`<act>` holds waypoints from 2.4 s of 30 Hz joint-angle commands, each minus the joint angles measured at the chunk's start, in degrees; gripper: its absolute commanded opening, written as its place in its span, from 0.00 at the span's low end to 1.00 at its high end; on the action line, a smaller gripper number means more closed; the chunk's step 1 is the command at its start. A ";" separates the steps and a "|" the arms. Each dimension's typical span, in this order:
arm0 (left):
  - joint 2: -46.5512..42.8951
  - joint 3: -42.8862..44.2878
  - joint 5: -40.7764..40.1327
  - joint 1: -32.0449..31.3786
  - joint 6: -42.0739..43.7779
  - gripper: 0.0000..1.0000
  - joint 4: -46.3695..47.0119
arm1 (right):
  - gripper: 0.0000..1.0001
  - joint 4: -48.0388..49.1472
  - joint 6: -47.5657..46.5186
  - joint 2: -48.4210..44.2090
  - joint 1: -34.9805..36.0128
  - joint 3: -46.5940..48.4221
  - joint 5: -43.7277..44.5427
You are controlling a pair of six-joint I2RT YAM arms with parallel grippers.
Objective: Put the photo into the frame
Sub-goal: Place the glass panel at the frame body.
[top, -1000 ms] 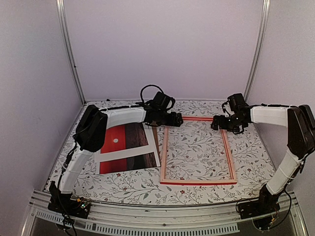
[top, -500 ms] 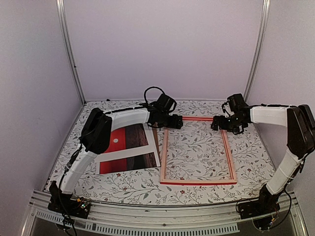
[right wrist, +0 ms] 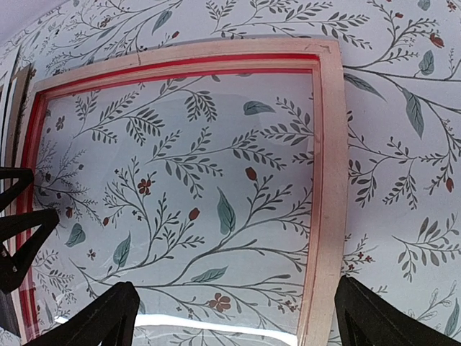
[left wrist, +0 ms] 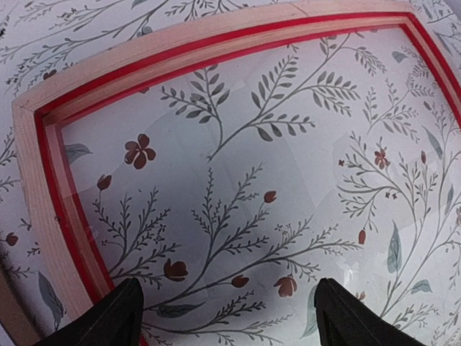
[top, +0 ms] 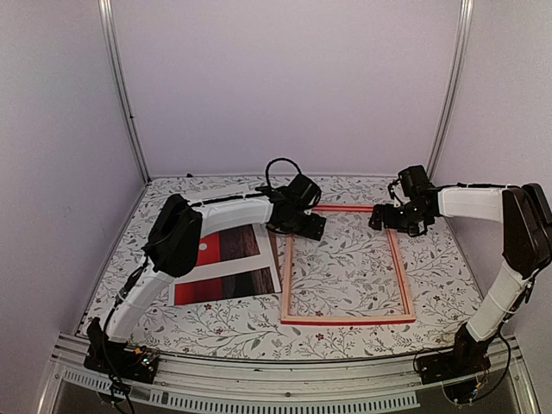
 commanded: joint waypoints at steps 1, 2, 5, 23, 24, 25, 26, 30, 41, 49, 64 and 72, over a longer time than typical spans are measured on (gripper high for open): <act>1.77 0.14 -1.84 -0.76 0.47 0.85 -5.21 | 0.99 0.86 -0.04 0.50 0.00 -0.70 -0.84; 1.56 -0.29 -2.03 -0.97 0.32 0.85 -5.25 | 0.99 0.81 -0.04 0.44 -0.01 -0.76 -0.86; 0.40 -2.07 -1.99 -1.33 0.27 0.85 -4.53 | 0.99 0.86 -0.04 0.02 0.02 -1.33 -0.80; -15.92 -16.16 2.31 -2.40 -1.78 0.88 4.04 | 0.99 1.05 -0.04 -3.58 0.05 -3.71 -2.55; -17.47 -17.89 1.73 -2.41 -1.91 0.88 4.98 | 0.99 1.22 -0.04 -3.71 0.09 -3.83 -3.25; -18.88 -20.17 1.12 -2.35 -1.97 0.88 5.97 | 0.99 1.56 -0.04 -3.93 0.22 -4.06 -3.80; -20.36 -21.65 0.40 -2.31 -2.11 0.89 6.74 | 0.99 1.68 -0.04 -4.16 0.49 -4.11 -4.00; -25.38 -26.94 -0.36 -1.35 -2.44 0.89 8.44 | 0.99 1.12 -0.36 -4.56 2.99 -3.45 -2.18; -39.45 -43.15 -1.40 3.79 -1.82 0.93 10.56 | 0.99 3.59 -0.25 -3.28 16.84 -0.78 -1.36; -49.75 -57.64 -4.90 8.67 -2.51 0.95 10.00 | 0.99 -1.22 -0.04 5.40 27.57 7.29 9.85; -60.31 -70.92 -3.99 17.96 -3.09 0.97 10.70 | 0.99 -8.15 0.62 18.59 37.48 15.21 20.85; -60.57 -73.25 -4.01 20.26 -2.75 0.98 11.11 | 0.99 -9.19 1.85 19.85 38.93 15.21 22.44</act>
